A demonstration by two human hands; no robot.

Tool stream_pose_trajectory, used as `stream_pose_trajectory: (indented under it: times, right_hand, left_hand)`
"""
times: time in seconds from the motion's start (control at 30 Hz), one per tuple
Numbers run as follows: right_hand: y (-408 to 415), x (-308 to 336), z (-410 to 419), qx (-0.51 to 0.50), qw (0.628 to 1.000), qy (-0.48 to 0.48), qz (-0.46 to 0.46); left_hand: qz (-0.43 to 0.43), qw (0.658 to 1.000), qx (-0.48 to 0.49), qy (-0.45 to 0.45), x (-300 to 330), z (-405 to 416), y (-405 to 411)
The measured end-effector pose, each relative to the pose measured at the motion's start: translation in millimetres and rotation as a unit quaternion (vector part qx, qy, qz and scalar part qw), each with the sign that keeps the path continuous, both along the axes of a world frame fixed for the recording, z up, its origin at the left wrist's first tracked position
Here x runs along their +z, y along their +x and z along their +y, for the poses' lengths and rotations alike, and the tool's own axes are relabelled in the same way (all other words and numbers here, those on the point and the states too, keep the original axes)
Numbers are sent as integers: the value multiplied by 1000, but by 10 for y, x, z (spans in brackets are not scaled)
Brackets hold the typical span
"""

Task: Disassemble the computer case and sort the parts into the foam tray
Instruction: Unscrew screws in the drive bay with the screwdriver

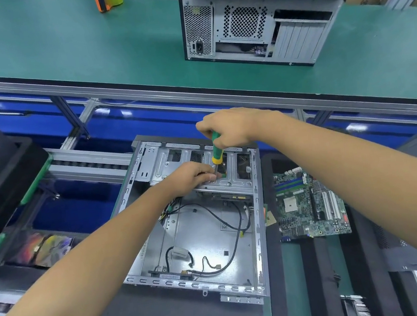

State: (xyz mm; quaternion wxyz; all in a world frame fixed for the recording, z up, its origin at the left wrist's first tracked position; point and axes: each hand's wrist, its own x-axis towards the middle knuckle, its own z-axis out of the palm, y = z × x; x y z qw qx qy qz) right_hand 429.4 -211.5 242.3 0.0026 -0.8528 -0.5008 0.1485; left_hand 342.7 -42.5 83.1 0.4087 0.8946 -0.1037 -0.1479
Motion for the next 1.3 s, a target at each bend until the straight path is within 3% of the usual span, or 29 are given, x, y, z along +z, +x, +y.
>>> stream_pose_trajectory:
  times: [0.27, 0.63, 0.9, 1.1, 1.3]
  right_hand:
    - [-2, 20, 20, -20, 999, -8, 41]
    - [-34, 63, 62, -38, 998, -13, 43]
    - [-18, 54, 48, -52, 997, -15, 63]
    - [-103, 93, 72, 8, 991, -72, -114]
    - [-212, 120, 130, 20, 998, -48, 39]
  left_hand:
    - [-24, 999, -23, 18, 21, 3, -28]
    - [-38, 999, 7, -28, -28, 5, -68]
    - [-40, 999, -4, -1, -10, 2, -59]
    - [-45, 999, 5, -1, -22, -8, -81]
    - [-50, 998, 36, 0, -102, -18, -88]
